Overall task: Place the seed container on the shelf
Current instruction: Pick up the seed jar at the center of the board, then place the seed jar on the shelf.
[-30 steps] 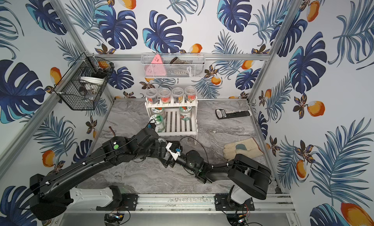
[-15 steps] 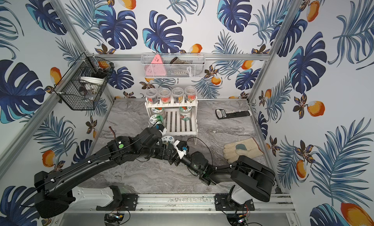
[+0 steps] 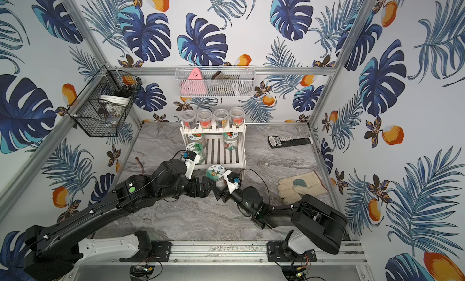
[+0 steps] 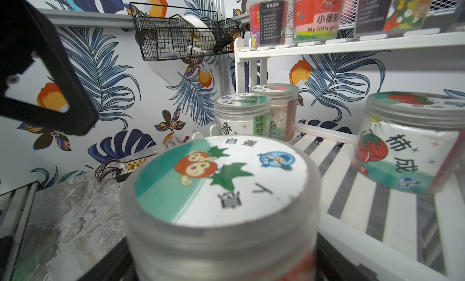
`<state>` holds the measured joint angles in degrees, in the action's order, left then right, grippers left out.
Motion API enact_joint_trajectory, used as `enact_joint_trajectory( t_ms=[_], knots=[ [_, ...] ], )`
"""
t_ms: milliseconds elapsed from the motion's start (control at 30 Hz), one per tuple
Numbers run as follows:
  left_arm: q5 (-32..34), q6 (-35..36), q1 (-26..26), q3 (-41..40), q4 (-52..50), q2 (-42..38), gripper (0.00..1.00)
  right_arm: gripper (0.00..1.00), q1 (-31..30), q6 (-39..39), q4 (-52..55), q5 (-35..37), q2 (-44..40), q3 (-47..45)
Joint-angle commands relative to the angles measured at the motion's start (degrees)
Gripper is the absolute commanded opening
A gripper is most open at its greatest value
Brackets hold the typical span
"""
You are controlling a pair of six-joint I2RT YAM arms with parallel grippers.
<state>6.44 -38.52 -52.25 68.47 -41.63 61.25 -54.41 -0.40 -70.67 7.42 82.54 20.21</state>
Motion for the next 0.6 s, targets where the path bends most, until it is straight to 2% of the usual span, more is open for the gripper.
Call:
enact_joint_trajectory(
  t_ms=[0,267,567],
  knots=[
    [5.1,0.92,-0.05,-0.46,0.35,-1.66,0.99,0.81,1.33,1.58,0.39,0.23,-1.84,0.07],
    [10.28,0.41,-0.05,-4.47,-0.75,-5.82,0.99,0.81,4.73,1.84,8.97,-0.77,-5.81,2.94],
    [10.33,0.42,0.35,-8.13,-1.17,-5.67,0.99,0.81,5.98,3.03,14.65,2.2,-6.84,6.21]
  ],
)
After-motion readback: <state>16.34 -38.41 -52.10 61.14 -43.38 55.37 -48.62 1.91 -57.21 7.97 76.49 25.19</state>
